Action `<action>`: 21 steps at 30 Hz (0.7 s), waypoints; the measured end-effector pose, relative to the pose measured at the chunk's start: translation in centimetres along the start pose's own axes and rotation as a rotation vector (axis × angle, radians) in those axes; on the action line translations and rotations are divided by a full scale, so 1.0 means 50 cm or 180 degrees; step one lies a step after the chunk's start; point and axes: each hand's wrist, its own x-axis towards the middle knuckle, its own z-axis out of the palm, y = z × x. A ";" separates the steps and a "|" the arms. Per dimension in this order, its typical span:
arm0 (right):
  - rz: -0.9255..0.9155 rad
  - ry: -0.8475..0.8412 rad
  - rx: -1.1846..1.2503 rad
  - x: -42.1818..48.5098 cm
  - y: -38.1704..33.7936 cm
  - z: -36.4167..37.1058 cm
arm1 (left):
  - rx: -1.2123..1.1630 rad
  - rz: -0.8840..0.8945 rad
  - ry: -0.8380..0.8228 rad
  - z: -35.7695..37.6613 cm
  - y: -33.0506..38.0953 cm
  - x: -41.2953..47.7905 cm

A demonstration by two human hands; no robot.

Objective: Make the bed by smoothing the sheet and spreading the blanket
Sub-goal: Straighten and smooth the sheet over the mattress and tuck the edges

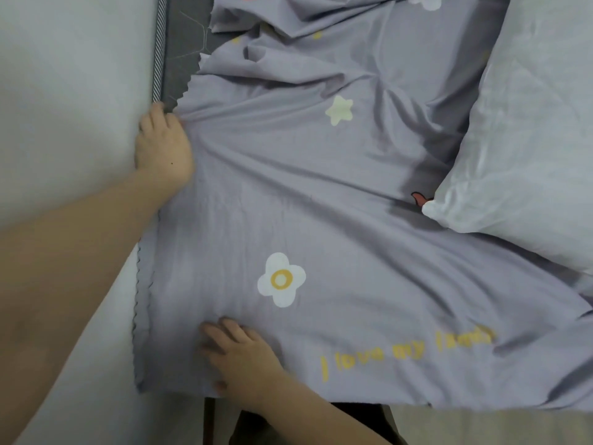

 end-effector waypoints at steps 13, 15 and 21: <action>0.1473 0.0976 -0.1017 -0.225 0.383 -0.161 | 0.0273 0.0353 -0.0812 0.173 -0.080 -0.460; 0.2052 0.0700 -0.1171 -0.314 0.484 -0.198 | 0.0320 0.0184 -0.0880 0.163 -0.117 -0.465; 0.4347 0.1611 -0.0464 -0.533 0.596 -0.242 | -0.0027 -0.0785 -0.0651 0.132 -0.004 -0.478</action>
